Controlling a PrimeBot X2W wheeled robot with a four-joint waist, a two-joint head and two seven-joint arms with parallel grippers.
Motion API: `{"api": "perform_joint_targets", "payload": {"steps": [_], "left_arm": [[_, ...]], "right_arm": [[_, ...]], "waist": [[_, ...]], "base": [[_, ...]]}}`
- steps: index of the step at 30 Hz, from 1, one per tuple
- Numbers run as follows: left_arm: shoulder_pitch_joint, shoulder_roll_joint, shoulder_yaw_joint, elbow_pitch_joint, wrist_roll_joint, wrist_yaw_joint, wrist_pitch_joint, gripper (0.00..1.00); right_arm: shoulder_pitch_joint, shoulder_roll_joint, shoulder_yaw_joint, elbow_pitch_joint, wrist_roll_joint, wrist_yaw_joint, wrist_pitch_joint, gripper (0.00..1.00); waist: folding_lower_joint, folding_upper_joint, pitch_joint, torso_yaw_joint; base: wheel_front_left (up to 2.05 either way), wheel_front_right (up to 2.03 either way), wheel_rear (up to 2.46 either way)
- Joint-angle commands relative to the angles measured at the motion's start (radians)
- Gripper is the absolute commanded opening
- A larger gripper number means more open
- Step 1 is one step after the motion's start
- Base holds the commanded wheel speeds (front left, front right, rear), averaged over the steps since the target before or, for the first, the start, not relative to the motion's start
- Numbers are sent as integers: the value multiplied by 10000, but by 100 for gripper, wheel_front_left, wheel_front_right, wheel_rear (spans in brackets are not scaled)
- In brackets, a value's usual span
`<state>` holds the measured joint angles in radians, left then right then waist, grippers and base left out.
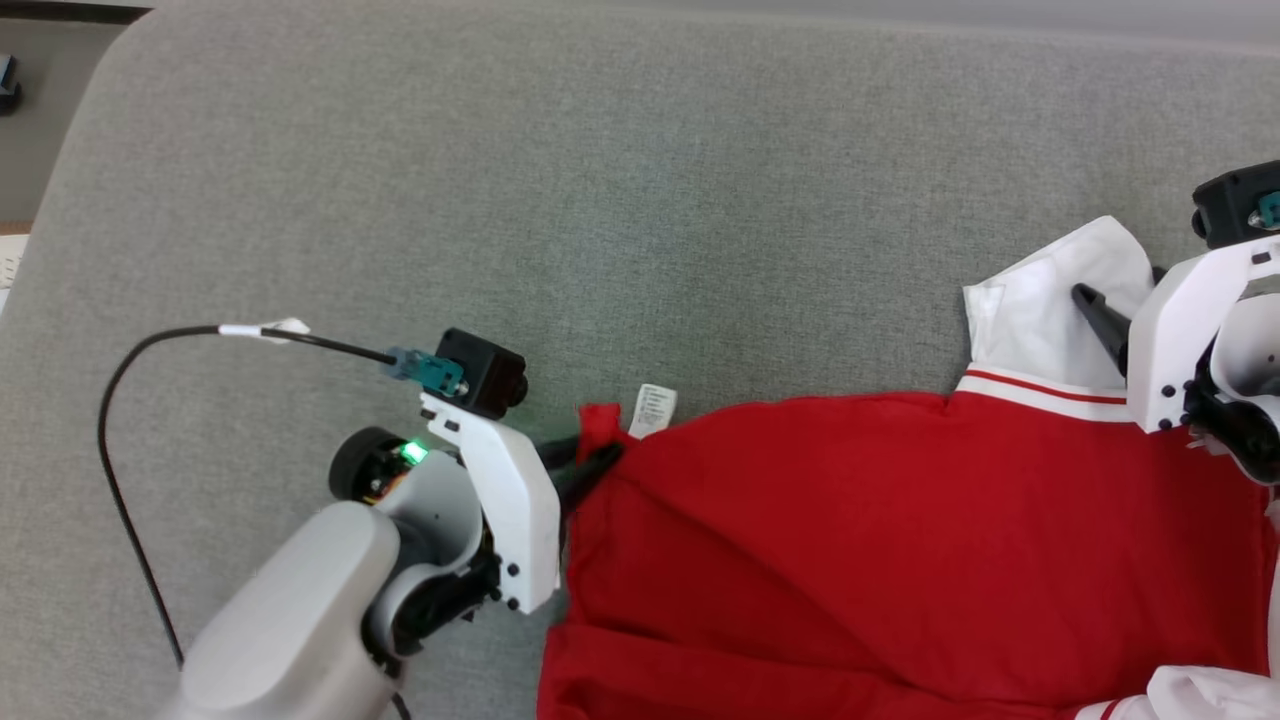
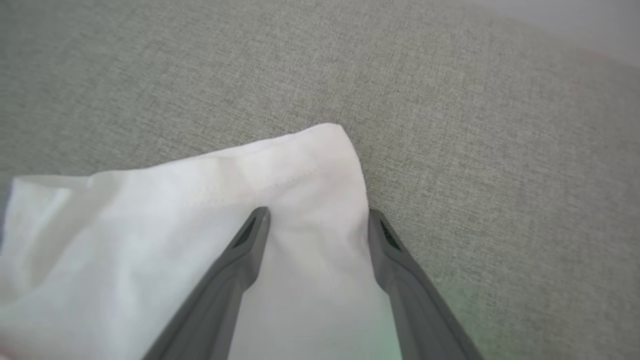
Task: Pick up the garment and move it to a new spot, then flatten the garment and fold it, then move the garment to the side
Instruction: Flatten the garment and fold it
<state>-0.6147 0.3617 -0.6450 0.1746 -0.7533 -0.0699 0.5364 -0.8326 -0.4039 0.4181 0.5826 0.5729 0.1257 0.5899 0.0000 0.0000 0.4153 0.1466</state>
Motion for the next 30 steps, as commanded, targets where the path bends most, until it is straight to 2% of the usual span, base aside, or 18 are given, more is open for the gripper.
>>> {"api": "perform_joint_targets", "payload": {"steps": [1, 2, 4, 10, 15, 21, 30], "left_arm": [[250, -109, -146, 94, -42, 44, 60, 0], [190, -144, -87, 103, -11, 89, -51, 0], [106, -220, 77, 172, 37, 231, -316, 0], [2, -312, 680, 421, 248, 778, -1373, 0], [432, -355, 984, 574, 67, 992, -1946, 0], [1124, -484, 1129, 548, -12, 1207, -2703, 0], [2369, -627, 989, 35, 195, 1496, -3604, 0]], "right_arm": [[602, 315, 471, 346, 187, 87, 368, 63], [581, 343, 532, 274, 264, 97, 263, 0], [513, 411, 497, 186, 530, 96, -61, 0], [-76, 179, -137, 181, 751, 45, -1914, 0], [105, -37, -637, 345, 1177, 45, -2809, 0], [1081, -274, -752, -200, 1796, 45, -3712, 0], [3507, -674, -908, -1530, 2413, 45, -4698, 0]], "waist": [[0, 0, -28, -8], [0, 0, -55, -15], [0, 0, -129, -46], [0, 0, -395, -158], [0, 0, -841, -226], [0, 0, -1496, -384], [0, 0, -2260, -645]], "base": [[0, 0, 0], [0, 0, 0], [0, 0, 0], [0, 0, 0], [0, 0, 0], [0, 0, 0], [0, 0, 0]]}}
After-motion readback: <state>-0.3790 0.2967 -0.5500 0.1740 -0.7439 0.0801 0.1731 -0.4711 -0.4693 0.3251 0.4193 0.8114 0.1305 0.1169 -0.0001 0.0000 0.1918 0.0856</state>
